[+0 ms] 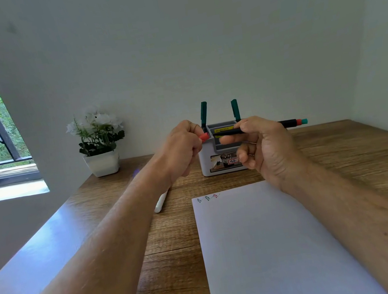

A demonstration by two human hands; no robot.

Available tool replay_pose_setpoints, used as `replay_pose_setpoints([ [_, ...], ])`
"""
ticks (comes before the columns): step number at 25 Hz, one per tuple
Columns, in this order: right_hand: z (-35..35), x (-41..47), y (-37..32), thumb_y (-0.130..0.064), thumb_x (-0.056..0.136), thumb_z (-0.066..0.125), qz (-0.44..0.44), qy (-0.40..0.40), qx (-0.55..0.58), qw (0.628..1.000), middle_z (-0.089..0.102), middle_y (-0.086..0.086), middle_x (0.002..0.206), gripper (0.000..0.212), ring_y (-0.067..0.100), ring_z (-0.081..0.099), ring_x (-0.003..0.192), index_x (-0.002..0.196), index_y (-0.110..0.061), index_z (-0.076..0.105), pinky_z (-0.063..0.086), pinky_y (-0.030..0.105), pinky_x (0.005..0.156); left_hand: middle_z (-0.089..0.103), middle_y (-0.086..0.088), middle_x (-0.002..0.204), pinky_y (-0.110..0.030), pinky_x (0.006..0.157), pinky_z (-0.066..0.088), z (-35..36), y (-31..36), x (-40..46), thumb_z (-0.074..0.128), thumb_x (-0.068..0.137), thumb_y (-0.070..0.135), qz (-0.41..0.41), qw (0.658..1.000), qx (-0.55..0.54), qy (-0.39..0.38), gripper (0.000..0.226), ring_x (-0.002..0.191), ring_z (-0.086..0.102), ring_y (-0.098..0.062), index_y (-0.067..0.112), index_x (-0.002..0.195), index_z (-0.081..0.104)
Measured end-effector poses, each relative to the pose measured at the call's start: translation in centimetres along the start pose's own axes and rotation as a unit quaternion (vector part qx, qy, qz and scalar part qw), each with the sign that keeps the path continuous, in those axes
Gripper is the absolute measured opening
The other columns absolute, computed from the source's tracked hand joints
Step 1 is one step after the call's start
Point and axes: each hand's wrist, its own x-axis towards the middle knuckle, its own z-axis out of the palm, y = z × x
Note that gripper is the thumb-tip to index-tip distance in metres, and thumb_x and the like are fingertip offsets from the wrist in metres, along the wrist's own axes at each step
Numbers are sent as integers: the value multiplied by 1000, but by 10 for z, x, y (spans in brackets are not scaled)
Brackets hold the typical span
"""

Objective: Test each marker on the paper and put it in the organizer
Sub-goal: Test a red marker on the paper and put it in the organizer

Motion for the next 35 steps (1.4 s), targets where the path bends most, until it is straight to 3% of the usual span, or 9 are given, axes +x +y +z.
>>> replay_pose_setpoints([
  [3, 2, 0, 1, -20, 91, 53, 7, -7, -18, 1000, 76, 14, 89, 19, 15, 52, 43, 103, -6, 58, 36, 21, 40, 39, -2, 64, -17, 33, 22, 2, -1, 0, 36, 88, -5, 2, 1000, 8, -13, 22, 36, 28, -6, 12, 93, 49],
  [11, 6, -1, 3, -10, 85, 70, 9, -27, -23, 999, 75, 14, 86, 12, 16, 57, 46, 88, -18, 79, 38, 20, 36, 46, -3, 65, -12, 30, 27, 4, 1, 0, 42, 91, -5, 43, 999, -17, 16, 21, 30, 37, 0, 11, 86, 55],
  [15, 6, 0, 3, -9, 88, 65, 12, -52, 16, 998, 72, 12, 85, 17, 16, 60, 57, 94, -15, 80, 42, 22, 40, 52, -4, 67, -14, 34, 23, 1, 0, 1, 43, 92, -3, 22, 996, -81, 20, 22, 35, 30, -7, 12, 88, 59],
  [19, 4, 0, 4, -19, 85, 50, 19, -59, 35, 998, 72, 14, 92, 32, 15, 62, 63, 99, -10, 78, 43, 25, 43, 52, -5, 80, -18, 35, 29, 4, -5, 2, 44, 93, -4, 11, 996, -83, 27, 26, 46, 37, -8, 18, 101, 53],
  [22, 3, 2, 4, -10, 88, 58, 10, 2, 30, 1000, 74, 11, 86, 13, 18, 64, 57, 95, -13, 68, 41, 22, 38, 59, -6, 84, -24, 47, 41, 5, -9, 3, 48, 94, -5, 24, 989, -136, 59, 27, 57, 50, -12, 20, 104, 48],
  [27, 1, 3, 7, -16, 81, 79, -63, 48, -131, 988, 71, -5, 67, 8, 5, 57, 50, 87, -15, 73, 44, 18, 44, 74, -7, 82, -28, 66, 58, -6, -12, 8, 57, 95, 0, 47, 962, -238, 126, 22, 74, 71, -17, 14, 111, 52],
  [29, 2, 2, 12, -17, 80, 79, -122, 46, -251, 959, 72, -11, 76, 12, 0, 64, 62, 89, -22, 73, 49, 16, 56, 74, -10, 86, -28, 67, 60, -7, -13, 8, 61, 95, 5, 50, 952, -265, 143, 19, 77, 73, -19, 13, 111, 56],
  [32, 2, -3, 16, -25, 83, 76, -204, 23, -425, 881, 65, -21, 76, 20, -7, 61, 72, 100, -31, 71, 46, 8, 59, 75, -10, 85, -25, 61, 58, -9, -13, 7, 66, 92, 7, 46, 941, -286, 177, 23, 73, 74, -18, 13, 113, 59],
  [35, 1, -5, 15, -35, 85, 73, -232, 14, -471, 851, 65, -22, 75, 22, -8, 61, 72, 107, -31, 73, 43, 7, 57, 77, -9, 79, -24, 56, 57, -10, -15, 7, 70, 88, 7, 47, 931, -303, 196, 29, 70, 74, -19, 15, 111, 56],
])
